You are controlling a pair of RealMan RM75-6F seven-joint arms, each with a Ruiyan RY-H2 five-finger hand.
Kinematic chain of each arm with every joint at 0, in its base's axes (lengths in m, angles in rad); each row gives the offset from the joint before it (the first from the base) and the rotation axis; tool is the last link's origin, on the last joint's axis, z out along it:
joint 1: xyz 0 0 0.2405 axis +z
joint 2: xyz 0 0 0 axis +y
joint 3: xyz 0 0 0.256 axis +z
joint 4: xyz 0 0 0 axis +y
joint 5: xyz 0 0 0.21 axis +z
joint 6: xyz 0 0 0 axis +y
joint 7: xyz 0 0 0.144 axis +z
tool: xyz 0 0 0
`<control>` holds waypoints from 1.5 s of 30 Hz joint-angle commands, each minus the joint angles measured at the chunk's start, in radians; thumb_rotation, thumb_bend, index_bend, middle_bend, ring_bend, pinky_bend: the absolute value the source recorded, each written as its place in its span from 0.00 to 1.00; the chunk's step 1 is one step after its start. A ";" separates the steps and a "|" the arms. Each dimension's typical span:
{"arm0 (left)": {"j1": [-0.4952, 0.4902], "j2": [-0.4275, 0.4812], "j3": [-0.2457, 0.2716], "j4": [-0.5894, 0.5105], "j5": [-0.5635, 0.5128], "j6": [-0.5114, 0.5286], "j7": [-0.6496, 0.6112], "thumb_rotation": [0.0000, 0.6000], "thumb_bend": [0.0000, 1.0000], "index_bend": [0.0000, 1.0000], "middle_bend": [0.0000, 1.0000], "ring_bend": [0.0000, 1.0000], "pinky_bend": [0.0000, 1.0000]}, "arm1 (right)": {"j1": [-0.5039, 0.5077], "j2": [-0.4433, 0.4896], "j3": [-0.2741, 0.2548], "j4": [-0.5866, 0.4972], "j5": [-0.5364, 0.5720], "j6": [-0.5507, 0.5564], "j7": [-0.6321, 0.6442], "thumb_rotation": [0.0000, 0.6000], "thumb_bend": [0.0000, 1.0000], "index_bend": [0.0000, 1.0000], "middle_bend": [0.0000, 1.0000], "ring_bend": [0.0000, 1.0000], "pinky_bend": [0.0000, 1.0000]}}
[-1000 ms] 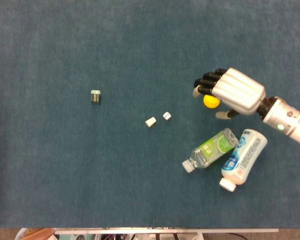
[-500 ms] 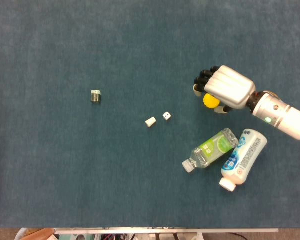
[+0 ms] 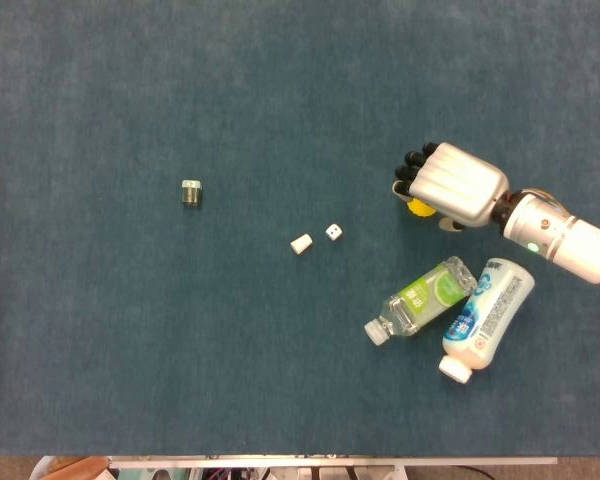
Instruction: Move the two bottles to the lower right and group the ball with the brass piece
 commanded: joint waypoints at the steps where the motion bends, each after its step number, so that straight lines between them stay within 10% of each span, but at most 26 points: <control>1: 0.001 -0.001 0.000 0.002 -0.002 -0.002 -0.002 1.00 0.02 0.30 0.17 0.15 0.41 | -0.003 -0.007 0.005 0.007 0.010 -0.006 -0.014 1.00 0.00 0.46 0.40 0.30 0.41; 29: 0.021 -0.011 0.001 0.037 -0.010 0.002 -0.052 1.00 0.02 0.30 0.17 0.15 0.41 | 0.015 -0.101 0.020 0.126 0.049 -0.063 0.010 1.00 0.00 0.47 0.41 0.31 0.41; 45: 0.026 -0.018 0.001 0.053 -0.007 0.003 -0.067 1.00 0.02 0.30 0.17 0.15 0.41 | 0.015 -0.101 0.020 0.133 0.046 -0.030 0.029 1.00 0.01 0.63 0.43 0.32 0.41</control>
